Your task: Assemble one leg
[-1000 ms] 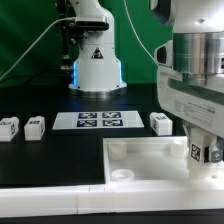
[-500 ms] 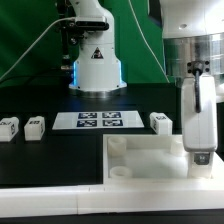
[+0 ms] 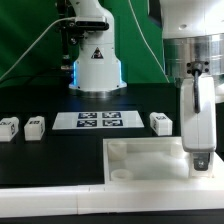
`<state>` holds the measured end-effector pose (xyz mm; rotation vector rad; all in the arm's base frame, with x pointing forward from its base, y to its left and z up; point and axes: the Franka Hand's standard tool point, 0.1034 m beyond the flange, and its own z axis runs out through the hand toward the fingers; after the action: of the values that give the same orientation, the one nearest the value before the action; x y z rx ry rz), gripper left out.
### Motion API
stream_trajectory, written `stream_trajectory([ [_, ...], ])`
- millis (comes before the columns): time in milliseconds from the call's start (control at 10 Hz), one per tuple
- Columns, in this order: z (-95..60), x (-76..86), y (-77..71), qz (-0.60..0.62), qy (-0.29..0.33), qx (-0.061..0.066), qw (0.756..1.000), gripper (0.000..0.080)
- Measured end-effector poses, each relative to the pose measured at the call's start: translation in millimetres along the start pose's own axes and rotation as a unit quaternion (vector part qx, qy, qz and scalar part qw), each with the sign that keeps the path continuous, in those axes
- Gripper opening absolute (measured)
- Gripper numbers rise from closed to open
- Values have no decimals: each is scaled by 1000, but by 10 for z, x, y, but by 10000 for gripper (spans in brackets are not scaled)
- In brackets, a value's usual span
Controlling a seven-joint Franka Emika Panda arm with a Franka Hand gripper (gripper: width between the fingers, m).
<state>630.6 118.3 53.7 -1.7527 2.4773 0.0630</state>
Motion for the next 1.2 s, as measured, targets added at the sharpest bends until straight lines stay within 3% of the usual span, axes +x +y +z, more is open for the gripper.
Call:
stream_trajectory([
  [700,-359,-183,-55,-64,-24,21,997,649],
  [1200,-338,-209,-29,-69,-23,20,997,649],
])
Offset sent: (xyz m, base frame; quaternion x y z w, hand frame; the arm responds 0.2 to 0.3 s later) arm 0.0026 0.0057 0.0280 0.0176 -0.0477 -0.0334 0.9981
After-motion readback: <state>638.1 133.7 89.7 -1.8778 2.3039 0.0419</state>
